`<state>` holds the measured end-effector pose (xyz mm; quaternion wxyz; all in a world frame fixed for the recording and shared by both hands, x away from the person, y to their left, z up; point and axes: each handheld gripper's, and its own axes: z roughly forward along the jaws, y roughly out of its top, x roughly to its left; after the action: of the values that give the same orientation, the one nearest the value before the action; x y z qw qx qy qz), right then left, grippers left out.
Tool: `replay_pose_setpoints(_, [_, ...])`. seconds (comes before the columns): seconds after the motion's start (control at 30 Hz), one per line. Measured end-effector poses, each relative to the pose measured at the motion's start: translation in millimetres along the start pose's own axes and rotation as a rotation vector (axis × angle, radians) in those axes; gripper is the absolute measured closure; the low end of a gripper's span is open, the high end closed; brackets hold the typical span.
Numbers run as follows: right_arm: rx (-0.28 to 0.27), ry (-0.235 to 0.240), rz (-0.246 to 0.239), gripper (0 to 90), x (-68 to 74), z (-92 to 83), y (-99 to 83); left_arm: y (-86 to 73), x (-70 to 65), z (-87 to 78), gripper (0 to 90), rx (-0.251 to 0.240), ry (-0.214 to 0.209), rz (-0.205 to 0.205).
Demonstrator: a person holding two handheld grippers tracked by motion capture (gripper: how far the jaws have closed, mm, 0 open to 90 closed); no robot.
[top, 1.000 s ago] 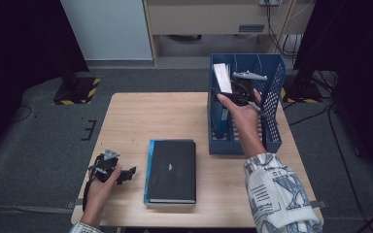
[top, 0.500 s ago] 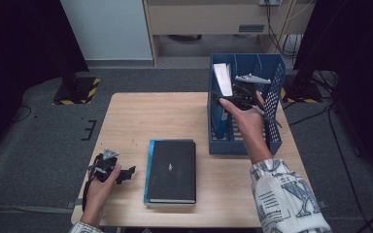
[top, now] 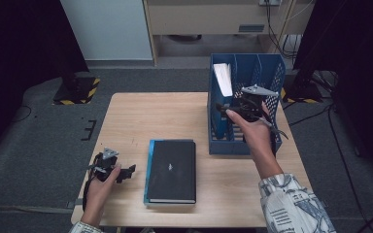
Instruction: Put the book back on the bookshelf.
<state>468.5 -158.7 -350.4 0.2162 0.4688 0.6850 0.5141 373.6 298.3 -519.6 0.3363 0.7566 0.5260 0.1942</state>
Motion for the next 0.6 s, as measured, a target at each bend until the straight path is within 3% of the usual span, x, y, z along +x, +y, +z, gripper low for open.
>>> replay_pose_setpoints(0.17, [0.008, 0.014, -0.027, 5.6, 0.6, -6.4, -15.0, 1.0, -0.3, 0.0, 6.9, -0.008, -0.003, 0.001])
replay_pose_setpoints(0.37, [0.022, 0.023, -0.012, 7.1, 0.5, -11.7, -40.1, 3.9, -4.2, 0.1, 6.5, -0.014, -0.023, 0.019])
replay_pose_setpoints(0.6, [0.085, 0.051, -0.028, 9.2, 6.2, -11.1, -67.1, 6.2, -6.3, -4.0, 7.3, -0.063, -0.039, 0.015])
